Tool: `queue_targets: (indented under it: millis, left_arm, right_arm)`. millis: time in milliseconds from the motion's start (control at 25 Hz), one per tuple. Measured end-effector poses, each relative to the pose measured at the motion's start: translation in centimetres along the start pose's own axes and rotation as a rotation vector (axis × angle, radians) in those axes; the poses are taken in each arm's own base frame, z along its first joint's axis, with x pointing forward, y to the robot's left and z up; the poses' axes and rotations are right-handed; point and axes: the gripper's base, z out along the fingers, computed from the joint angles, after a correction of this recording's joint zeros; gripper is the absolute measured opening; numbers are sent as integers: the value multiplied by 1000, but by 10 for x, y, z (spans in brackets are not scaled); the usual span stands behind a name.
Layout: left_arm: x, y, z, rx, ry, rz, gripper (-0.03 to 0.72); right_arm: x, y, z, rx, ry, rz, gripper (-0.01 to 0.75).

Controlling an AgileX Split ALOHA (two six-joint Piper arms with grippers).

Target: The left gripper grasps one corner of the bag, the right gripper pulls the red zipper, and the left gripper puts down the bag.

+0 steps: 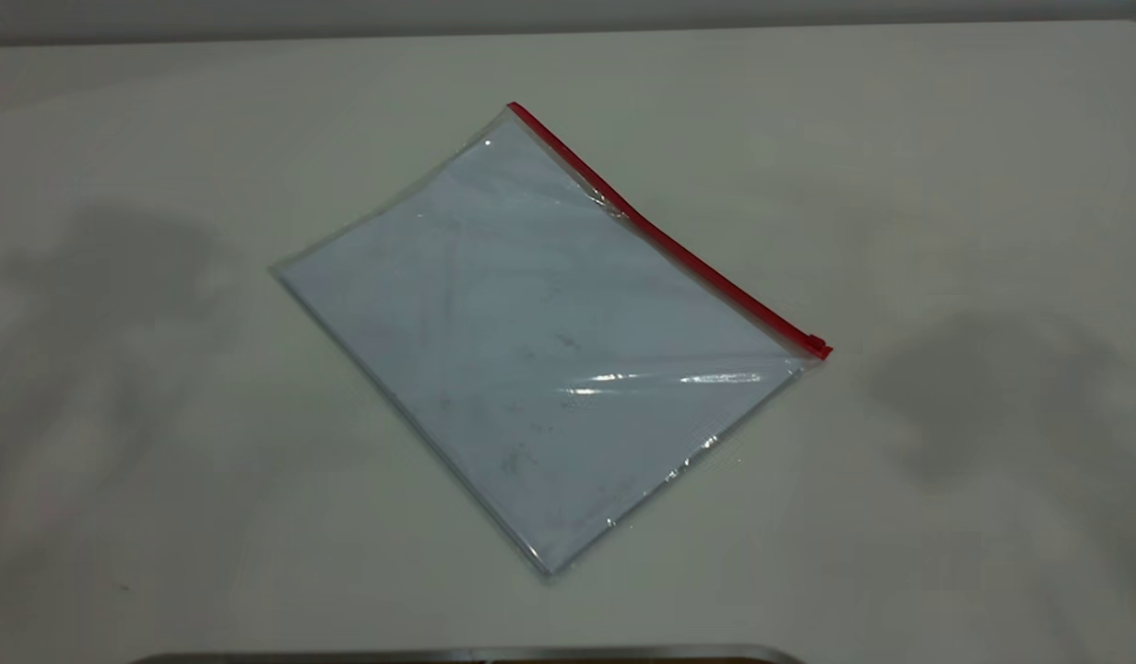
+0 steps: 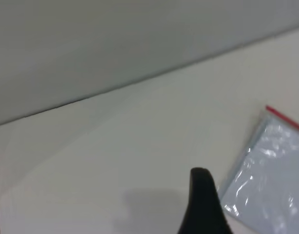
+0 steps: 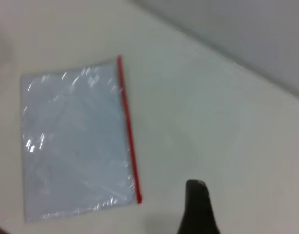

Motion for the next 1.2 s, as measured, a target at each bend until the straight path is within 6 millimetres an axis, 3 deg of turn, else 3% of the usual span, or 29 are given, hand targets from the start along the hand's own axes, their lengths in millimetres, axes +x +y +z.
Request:
queue_targets:
  millis: [160,280,400,560,680,840,1040,1200]
  left_arm:
    - [17,-4,-35,-6,-33,-52,590]
    - [45,-10,-57,-1,-20,-83,590]
    - [86,-17,-74,2,13,-102,590]
    - [149,-27,-82,9,84,-110,590]
    - [193,-34,-83,13,123,-112,590]
    - [240,-41,-82,16,147,-113,590]
    - [281,-47,-84,14,130,-112,590]
    - [305,-51,-86,11,101,-110,590]
  right_arm:
    - [26,13,-44,42,-63,22,584]
    - [61,26,-64,45,-67,41,584]
    - [108,40,-74,43,-52,44,583]
    - [169,58,-82,46,-62,50,582]
    - [210,68,-77,45,-57,51,582]
    - [251,78,-69,48,-72,48,582]
    - [286,85,-55,49,-76,47,582]
    - [302,86,-42,62,-114,47,582]
